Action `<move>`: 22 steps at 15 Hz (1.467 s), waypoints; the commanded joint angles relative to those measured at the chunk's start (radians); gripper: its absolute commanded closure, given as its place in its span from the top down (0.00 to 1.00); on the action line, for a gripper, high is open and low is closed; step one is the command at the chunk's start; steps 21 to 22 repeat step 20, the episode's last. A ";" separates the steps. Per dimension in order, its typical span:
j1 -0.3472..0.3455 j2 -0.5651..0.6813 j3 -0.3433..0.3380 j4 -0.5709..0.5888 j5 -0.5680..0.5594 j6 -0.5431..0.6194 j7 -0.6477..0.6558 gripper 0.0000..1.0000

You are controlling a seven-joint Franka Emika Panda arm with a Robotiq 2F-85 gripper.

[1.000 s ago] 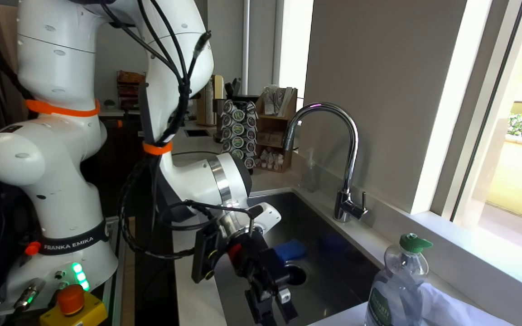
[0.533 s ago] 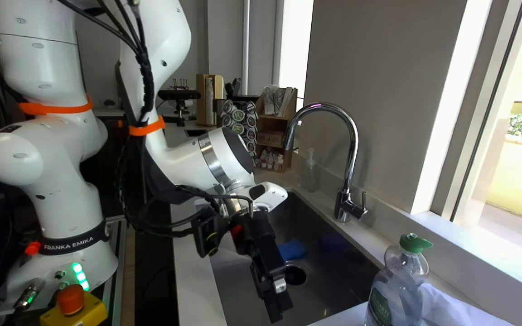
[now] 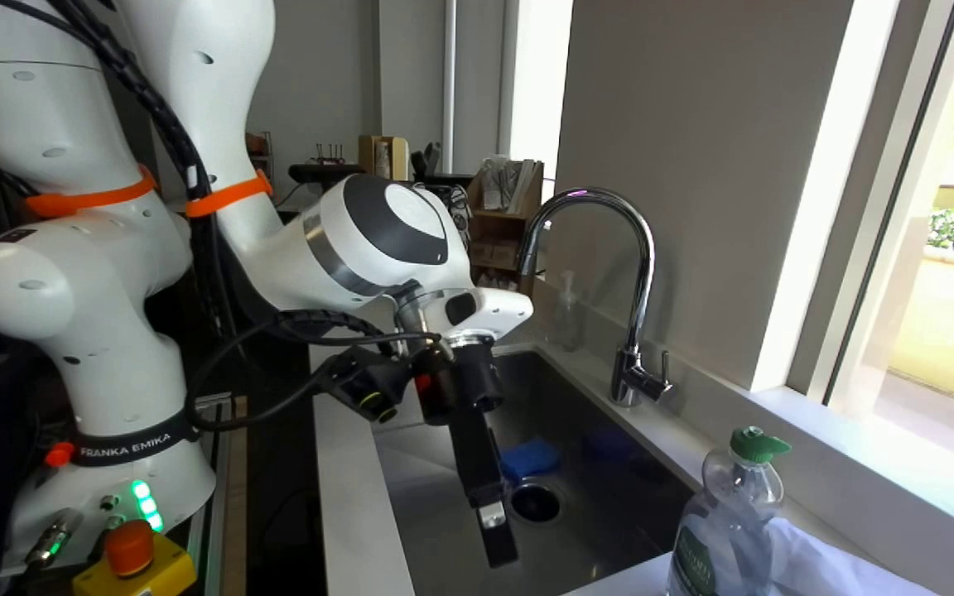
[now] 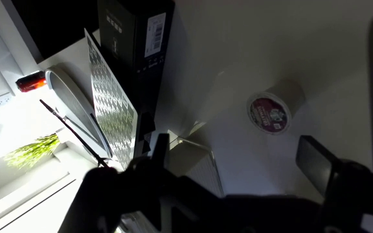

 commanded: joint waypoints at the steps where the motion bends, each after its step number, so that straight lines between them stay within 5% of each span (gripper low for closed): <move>1: -0.015 -0.081 -0.052 -0.039 0.145 0.114 -0.125 1.00; 16: -0.100 -0.273 -0.102 -0.070 0.655 0.219 -0.550 1.00; 22: -0.147 -0.224 -0.039 -0.033 0.622 0.207 -0.510 1.00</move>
